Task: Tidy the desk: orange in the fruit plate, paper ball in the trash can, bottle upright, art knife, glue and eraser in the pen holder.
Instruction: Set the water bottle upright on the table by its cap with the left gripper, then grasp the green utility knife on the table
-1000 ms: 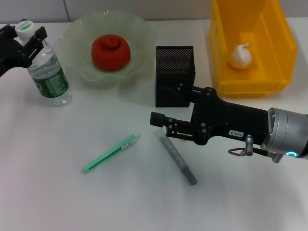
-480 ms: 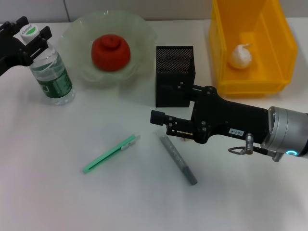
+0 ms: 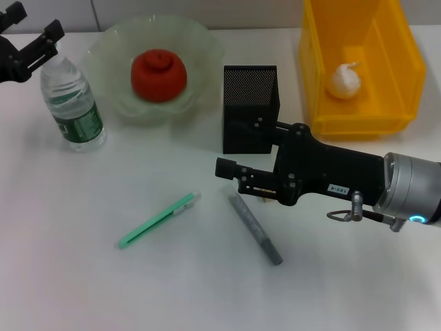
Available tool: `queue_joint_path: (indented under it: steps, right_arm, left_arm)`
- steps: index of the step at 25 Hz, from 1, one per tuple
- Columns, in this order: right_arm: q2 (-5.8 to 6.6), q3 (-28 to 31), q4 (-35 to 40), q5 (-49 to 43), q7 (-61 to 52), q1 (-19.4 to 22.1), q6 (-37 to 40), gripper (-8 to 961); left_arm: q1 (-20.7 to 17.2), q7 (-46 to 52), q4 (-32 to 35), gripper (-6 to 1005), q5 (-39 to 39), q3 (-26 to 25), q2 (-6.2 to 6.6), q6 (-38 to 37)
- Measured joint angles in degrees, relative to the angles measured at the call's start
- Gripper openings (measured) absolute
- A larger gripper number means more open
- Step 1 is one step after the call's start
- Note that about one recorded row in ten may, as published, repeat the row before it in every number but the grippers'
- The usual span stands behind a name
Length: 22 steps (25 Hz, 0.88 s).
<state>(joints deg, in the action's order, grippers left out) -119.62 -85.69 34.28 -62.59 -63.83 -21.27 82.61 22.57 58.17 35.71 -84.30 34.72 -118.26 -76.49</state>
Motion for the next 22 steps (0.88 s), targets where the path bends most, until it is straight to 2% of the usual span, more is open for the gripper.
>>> queue_joint_path:
  steps: [6, 10, 14, 18, 21, 22]
  right_arm:
    - [0.0, 0.0, -0.1, 0.0, 0.0, 0.0, 0.0, 693]
    - [0.01, 0.1, -0.2, 0.0, 0.0, 0.1, 0.0, 693]
    - [0.17, 0.4, -0.2, 0.0, -0.3, 0.2, 0.1, 693]
    - [0.3, 1.2, -0.2, 0.0, -0.4, 0.6, 0.1, 692]
    - [0.43, 2.0, -0.2, 0.0, -1.4, 0.8, 0.1, 692]
    - [0.49, 2.3, -0.2, -0.1, -2.0, 0.8, 0.3, 692]
  left_arm:
    - [-0.2, 2.0, 0.3, 731, 0.1, -0.2, 0.05, -3.2]
    - [-0.4, 5.5, 1.1, 737, 0.1, -0.2, 0.25, -10.0]
    - [-0.2, 12.1, 1.5, 735, 0.0, 0.5, 1.35, -21.5]
    - [-0.4, 15.1, 2.9, 733, -0.5, 6.8, 2.5, -31.4]
    - [-1.4, 15.2, 4.5, 731, -2.2, 12.7, 2.69, -33.6]
    - [-1.4, 15.2, 4.5, 730, -2.2, 12.7, 2.69, -33.6]
